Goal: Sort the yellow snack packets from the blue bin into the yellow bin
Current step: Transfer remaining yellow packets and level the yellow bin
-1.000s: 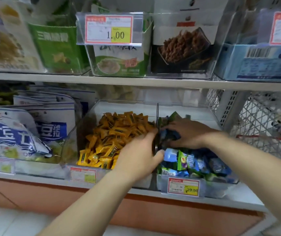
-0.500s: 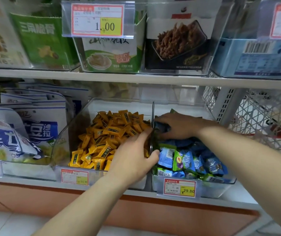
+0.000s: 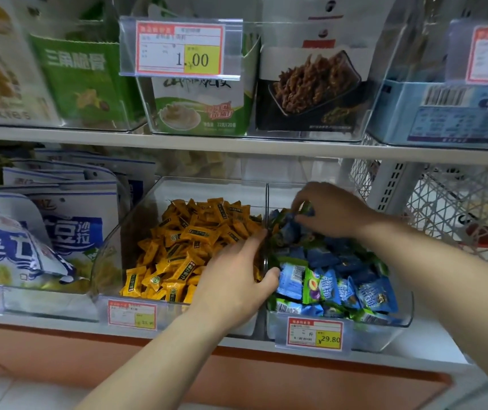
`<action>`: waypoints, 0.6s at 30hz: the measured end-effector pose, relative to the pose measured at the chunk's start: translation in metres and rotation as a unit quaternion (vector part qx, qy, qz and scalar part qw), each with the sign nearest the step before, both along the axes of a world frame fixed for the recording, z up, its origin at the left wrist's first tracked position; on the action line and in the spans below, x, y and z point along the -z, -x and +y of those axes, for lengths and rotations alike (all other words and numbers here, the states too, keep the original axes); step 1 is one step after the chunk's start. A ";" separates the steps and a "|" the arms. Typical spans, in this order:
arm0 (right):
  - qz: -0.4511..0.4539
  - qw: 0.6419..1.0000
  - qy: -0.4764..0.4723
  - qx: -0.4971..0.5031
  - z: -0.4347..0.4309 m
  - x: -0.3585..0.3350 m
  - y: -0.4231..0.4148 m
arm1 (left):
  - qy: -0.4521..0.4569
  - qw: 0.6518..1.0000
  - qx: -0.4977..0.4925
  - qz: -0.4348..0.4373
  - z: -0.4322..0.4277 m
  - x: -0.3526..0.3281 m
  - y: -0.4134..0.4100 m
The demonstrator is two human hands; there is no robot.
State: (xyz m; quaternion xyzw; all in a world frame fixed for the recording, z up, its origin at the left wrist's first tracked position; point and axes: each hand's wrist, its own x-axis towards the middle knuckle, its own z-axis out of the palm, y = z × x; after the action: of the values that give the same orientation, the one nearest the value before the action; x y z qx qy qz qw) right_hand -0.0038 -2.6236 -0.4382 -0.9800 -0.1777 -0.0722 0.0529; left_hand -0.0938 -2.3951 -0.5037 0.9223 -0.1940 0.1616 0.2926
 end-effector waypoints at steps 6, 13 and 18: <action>0.086 0.992 0.098 -0.001 0.023 0.018 -0.003 | -0.003 1.000 -0.001 0.003 -0.001 -0.001 0.000; -0.015 0.983 0.098 0.153 -0.026 -0.012 -0.002 | -0.004 1.000 0.002 -0.001 0.000 0.000 -0.001; -0.043 0.996 -0.076 0.000 0.000 0.000 -0.003 | -0.001 1.000 0.000 -0.001 -0.001 0.000 -0.001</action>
State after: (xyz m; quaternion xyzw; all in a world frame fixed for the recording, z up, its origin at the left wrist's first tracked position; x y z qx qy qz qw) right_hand -0.0009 -2.6240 -0.4385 -0.9690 -0.1742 -0.1277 0.1200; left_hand -0.0925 -2.3960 -0.5034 0.9224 -0.1950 0.1623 0.2912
